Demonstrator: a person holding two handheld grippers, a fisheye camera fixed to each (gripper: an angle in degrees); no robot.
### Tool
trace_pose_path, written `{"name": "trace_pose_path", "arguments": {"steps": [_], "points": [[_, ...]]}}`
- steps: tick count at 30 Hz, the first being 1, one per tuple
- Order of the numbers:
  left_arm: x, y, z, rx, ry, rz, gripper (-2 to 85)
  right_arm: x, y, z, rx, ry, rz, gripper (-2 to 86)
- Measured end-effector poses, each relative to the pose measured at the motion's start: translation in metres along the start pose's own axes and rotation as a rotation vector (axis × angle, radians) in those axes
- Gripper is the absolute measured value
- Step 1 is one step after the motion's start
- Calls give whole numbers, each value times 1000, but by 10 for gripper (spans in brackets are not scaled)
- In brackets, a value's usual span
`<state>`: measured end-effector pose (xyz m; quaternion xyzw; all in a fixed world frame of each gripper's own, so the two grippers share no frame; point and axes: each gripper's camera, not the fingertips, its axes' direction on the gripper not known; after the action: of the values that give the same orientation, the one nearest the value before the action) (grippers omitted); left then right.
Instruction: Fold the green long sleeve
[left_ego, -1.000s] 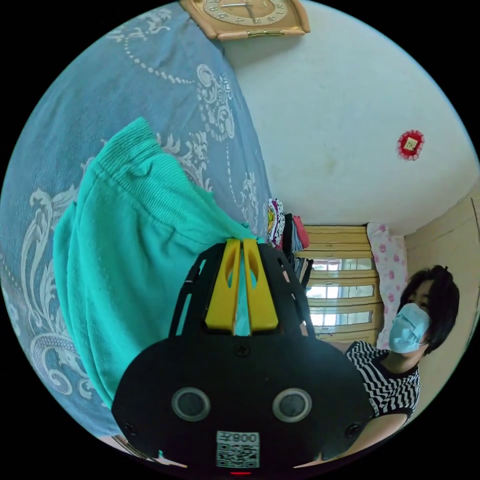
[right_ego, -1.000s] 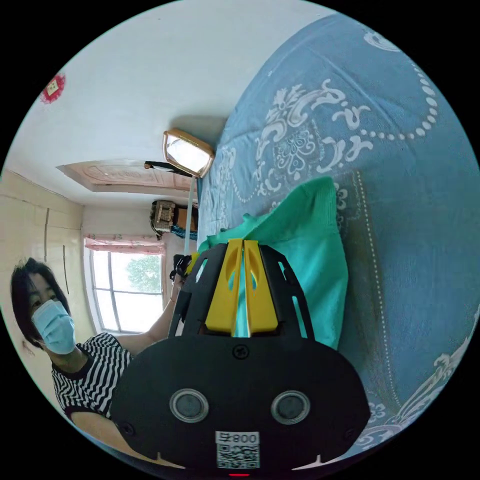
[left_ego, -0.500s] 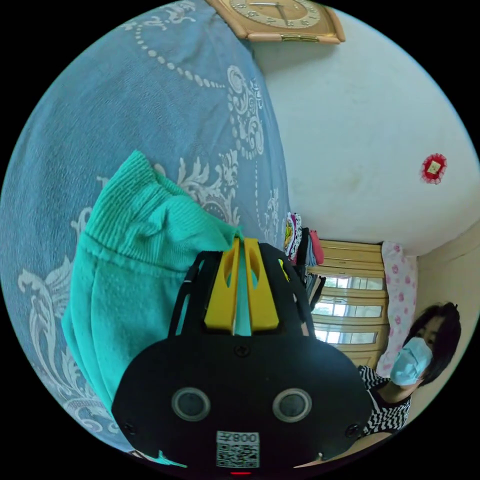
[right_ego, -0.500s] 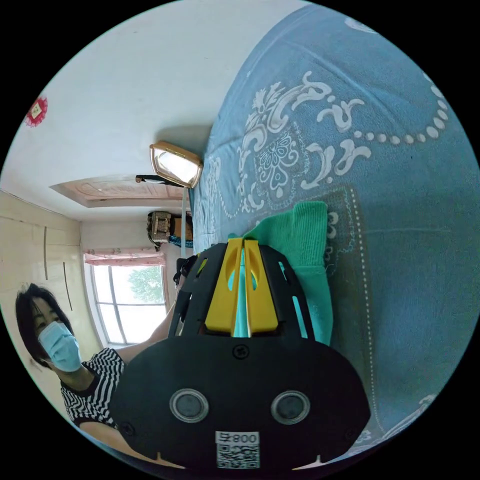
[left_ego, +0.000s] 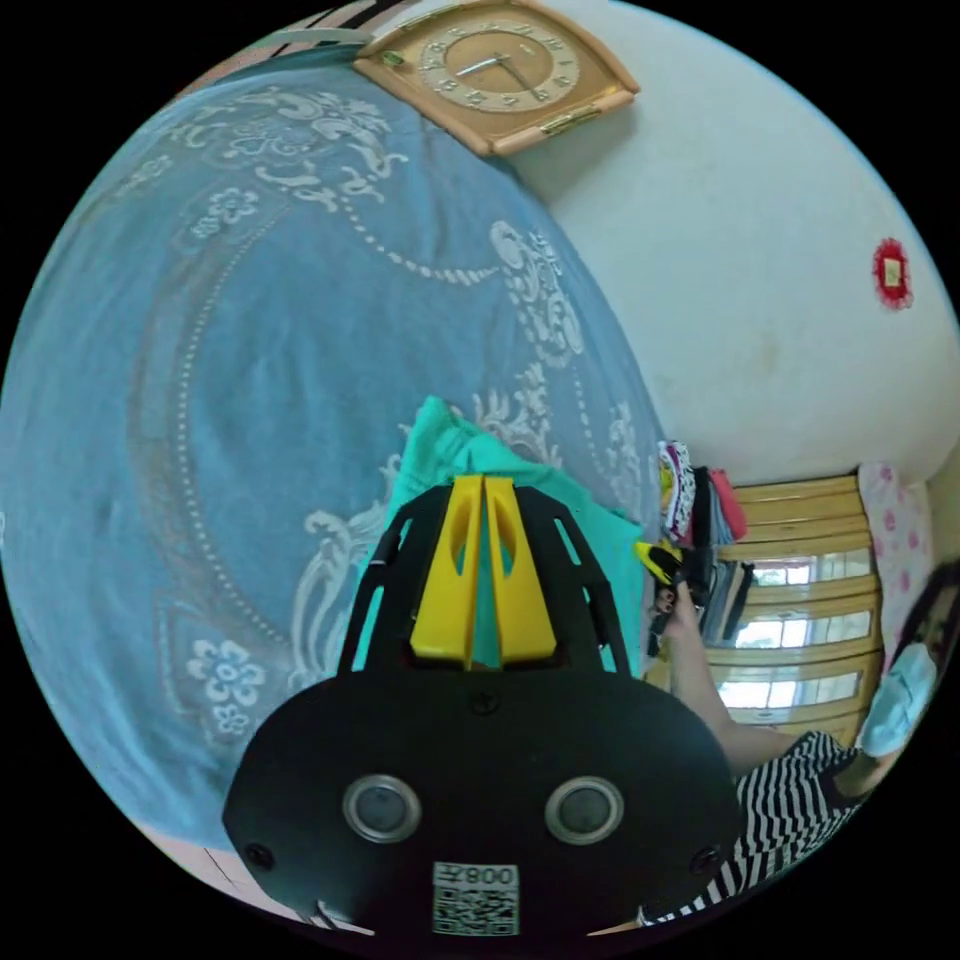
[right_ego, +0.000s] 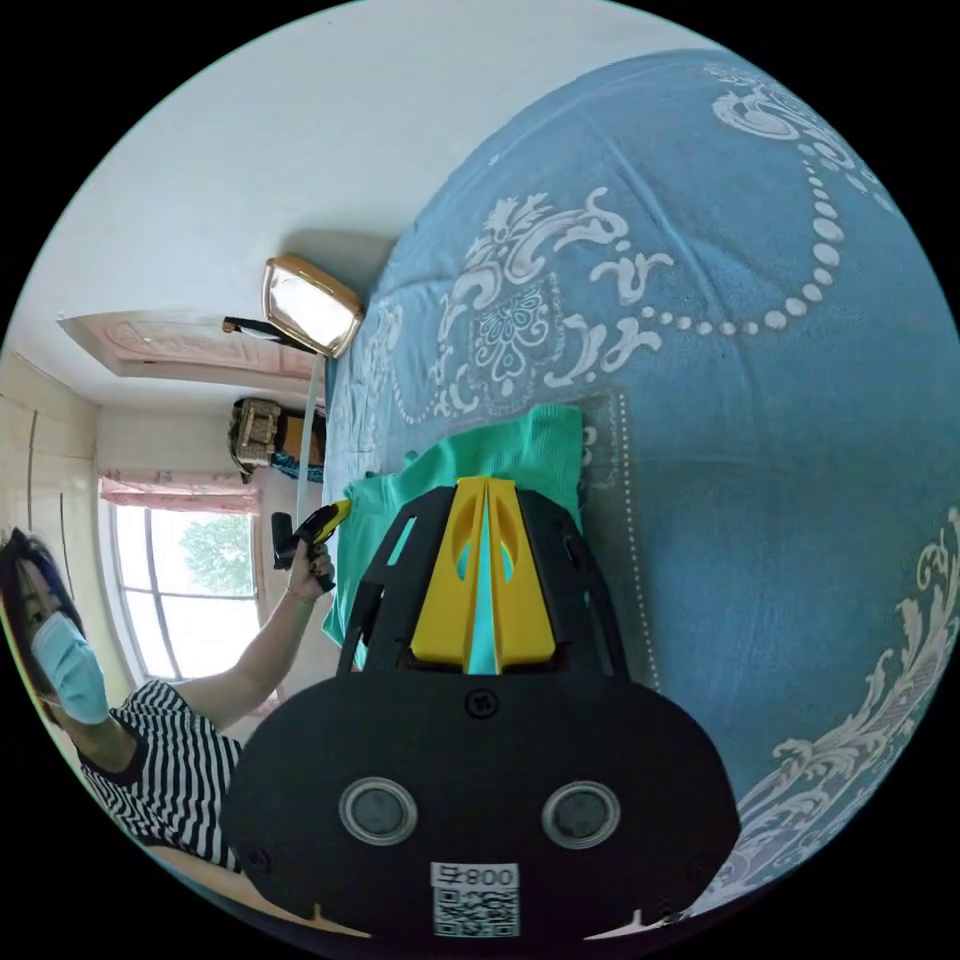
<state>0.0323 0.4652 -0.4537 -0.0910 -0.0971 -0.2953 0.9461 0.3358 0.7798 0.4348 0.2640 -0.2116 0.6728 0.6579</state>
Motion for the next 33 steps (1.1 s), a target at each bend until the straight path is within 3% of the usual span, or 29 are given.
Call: {"name": "trace_pose_path", "arguments": {"steps": [7, 12, 16, 22, 26, 30, 33], "points": [[-15, 1, -23, 80, 27, -65, 1, 12, 7, -10, 45, -55, 66, 0], [3, 17, -40, 112, 106, 0, 1, 0, 20, -20, 61, -14, 25, 0], [3, 15, -36, 36, -5, -14, 1, 6, 20, -23, 58, -5, 65, 0], [11, 33, -61, 114, 57, -33, 1, 1, 44, -47, 99, -15, 48, 0], [42, 56, -65, 60, 149, 83, 2, -25, 61, -46, 47, -42, -59, 0], [84, 63, -30, -87, 115, 207, 2, -59, 53, -5, -94, -54, -163, 0], [97, 58, -14, -96, 58, 212, 2, -74, 42, 26, -170, -2, -187, 0]]}}
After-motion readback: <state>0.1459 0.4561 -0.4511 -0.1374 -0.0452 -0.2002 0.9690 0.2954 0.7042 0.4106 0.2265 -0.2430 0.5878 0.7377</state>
